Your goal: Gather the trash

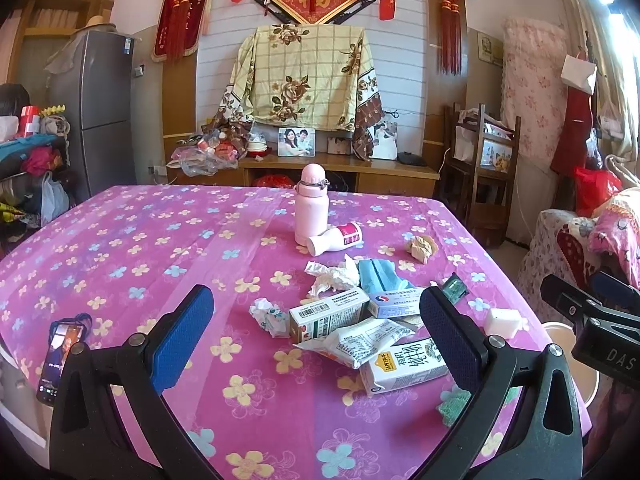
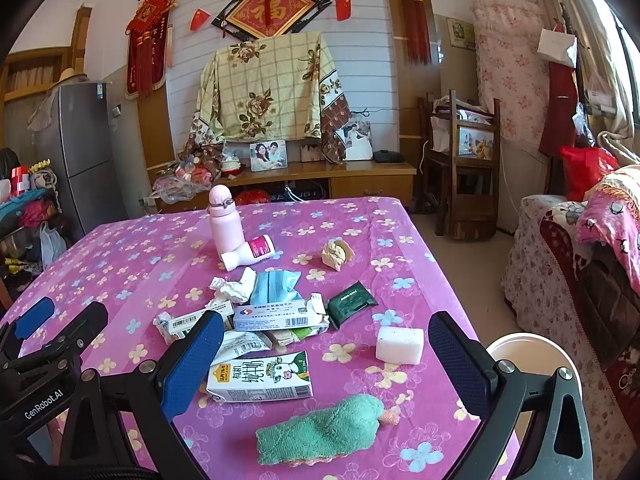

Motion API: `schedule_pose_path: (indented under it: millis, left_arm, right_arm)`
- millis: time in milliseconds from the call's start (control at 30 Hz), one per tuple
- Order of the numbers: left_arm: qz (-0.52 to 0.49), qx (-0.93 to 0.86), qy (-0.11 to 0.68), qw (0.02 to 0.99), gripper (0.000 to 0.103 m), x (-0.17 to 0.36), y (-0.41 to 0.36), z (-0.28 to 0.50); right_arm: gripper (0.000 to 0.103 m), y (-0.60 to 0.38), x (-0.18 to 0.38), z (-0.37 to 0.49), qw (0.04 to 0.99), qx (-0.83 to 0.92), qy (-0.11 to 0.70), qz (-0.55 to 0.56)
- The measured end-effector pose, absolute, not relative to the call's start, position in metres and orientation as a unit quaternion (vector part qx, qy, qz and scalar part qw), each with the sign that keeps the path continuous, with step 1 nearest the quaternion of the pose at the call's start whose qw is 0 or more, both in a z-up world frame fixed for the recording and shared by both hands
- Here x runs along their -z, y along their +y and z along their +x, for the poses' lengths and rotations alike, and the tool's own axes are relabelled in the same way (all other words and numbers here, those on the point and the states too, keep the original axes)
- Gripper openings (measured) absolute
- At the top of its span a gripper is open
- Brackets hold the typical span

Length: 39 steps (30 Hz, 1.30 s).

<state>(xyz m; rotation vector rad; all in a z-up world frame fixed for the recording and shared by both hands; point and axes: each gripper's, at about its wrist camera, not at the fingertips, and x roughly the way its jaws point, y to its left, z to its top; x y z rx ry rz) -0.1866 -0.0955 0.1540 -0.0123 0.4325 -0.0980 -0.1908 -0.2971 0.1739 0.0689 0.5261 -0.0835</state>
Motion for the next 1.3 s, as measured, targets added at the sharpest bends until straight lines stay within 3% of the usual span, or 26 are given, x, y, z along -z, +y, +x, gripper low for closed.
schedule_pose_path:
  millis: [1300]
  left_arm:
    - [-0.014,0.043,0.221,0.974,0.102,-0.155,-0.0943,-0.1882]
  right_arm:
    - [0.102,-0.3031,-0.1752,-0.1944,0.965,0.043,0.256,0.038]
